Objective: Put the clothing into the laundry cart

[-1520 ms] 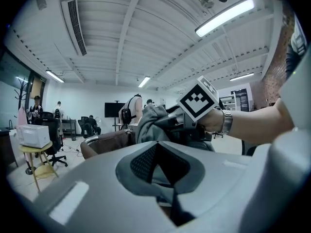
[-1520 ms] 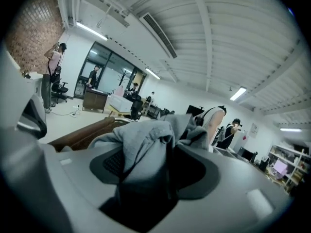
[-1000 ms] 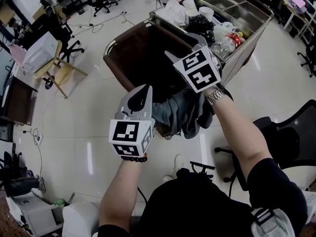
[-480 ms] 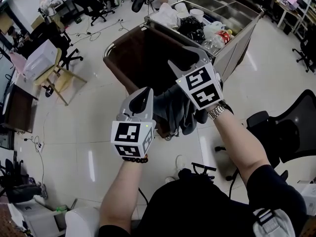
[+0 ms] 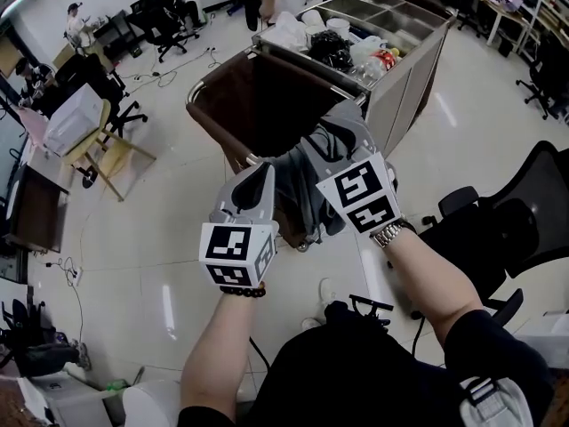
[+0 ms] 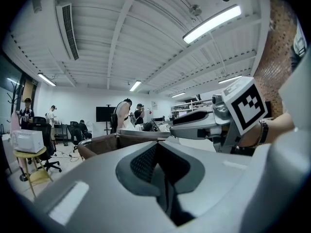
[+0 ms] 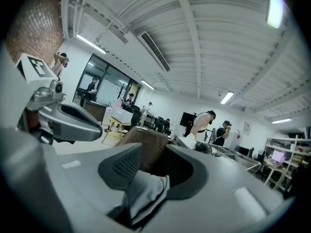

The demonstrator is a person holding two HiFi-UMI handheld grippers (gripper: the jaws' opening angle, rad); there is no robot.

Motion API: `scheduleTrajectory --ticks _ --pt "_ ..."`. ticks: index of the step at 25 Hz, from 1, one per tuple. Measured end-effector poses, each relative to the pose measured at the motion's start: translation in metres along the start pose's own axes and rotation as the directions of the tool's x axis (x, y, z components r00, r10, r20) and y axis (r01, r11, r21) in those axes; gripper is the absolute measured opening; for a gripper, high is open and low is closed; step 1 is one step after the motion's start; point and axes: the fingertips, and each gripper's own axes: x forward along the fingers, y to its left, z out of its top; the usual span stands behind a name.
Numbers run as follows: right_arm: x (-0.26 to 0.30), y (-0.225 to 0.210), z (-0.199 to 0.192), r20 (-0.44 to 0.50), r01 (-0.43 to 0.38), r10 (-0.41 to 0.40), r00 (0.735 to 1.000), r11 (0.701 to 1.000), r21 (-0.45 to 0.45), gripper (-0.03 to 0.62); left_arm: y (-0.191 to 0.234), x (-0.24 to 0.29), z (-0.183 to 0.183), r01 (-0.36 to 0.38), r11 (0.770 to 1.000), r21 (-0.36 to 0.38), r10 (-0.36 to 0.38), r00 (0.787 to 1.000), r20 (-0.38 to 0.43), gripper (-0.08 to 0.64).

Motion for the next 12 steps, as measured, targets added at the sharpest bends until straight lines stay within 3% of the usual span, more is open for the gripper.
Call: scheduleTrajectory --ticks 12 --pt "-0.071 0.050 0.011 0.062 -0.008 0.005 0.998 0.999 0.052 0.146 -0.041 -0.035 0.010 0.049 0.999 -0.004 -0.049 0.999 0.011 0.003"
